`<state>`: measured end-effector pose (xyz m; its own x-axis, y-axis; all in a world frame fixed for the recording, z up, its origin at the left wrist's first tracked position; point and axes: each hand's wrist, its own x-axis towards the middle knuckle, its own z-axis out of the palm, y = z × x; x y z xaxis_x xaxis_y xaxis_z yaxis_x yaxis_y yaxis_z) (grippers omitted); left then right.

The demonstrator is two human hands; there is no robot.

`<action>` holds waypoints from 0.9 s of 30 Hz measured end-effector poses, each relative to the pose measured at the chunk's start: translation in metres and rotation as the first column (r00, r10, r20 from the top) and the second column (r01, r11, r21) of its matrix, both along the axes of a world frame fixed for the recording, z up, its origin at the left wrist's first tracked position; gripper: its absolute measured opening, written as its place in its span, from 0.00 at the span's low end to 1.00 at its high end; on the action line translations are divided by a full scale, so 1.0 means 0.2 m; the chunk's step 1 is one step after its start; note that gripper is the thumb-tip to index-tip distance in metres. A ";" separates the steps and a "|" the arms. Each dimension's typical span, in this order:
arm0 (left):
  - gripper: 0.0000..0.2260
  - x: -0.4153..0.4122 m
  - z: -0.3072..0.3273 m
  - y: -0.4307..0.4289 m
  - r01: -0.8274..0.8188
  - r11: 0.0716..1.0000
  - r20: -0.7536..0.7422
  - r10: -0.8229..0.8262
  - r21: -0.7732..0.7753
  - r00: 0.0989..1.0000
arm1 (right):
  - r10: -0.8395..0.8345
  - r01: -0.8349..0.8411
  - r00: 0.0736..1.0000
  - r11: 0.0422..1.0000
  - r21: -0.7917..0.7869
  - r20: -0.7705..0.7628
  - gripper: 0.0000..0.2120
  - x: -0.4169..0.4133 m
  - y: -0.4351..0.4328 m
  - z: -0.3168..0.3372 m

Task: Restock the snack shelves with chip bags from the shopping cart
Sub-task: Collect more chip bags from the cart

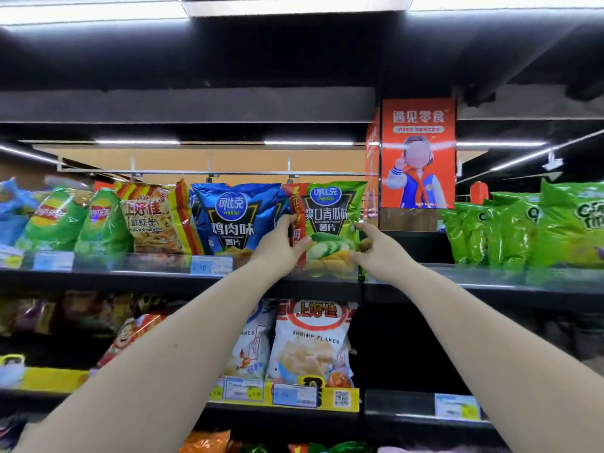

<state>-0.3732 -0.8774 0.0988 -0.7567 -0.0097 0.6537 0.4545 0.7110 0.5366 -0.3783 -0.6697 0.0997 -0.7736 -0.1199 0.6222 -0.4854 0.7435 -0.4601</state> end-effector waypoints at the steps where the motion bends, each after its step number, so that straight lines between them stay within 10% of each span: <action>1: 0.24 0.01 0.00 0.00 -0.013 0.999 -0.044 0.014 0.040 0.999 | -0.005 0.005 1.000 1.000 -0.003 -0.020 0.31 0.01 0.01 0.00; 10: 0.17 0.12 -0.01 0.32 -0.299 0.922 -0.491 0.147 -0.246 0.859 | -0.265 0.382 0.886 0.882 0.276 -0.380 0.21 0.22 0.20 0.00; 27: 0.15 0.57 -0.27 2.05 0.037 0.800 -0.447 -0.372 -0.598 0.813 | -0.694 0.814 0.546 0.305 0.495 -0.470 0.19 1.12 1.61 -0.28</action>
<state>-0.2598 -0.4666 0.0445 -0.2360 0.5812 0.7788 0.7077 0.6520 -0.2721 -0.1535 -0.3480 0.0444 -0.6442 0.0944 0.7590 0.4324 0.8635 0.2597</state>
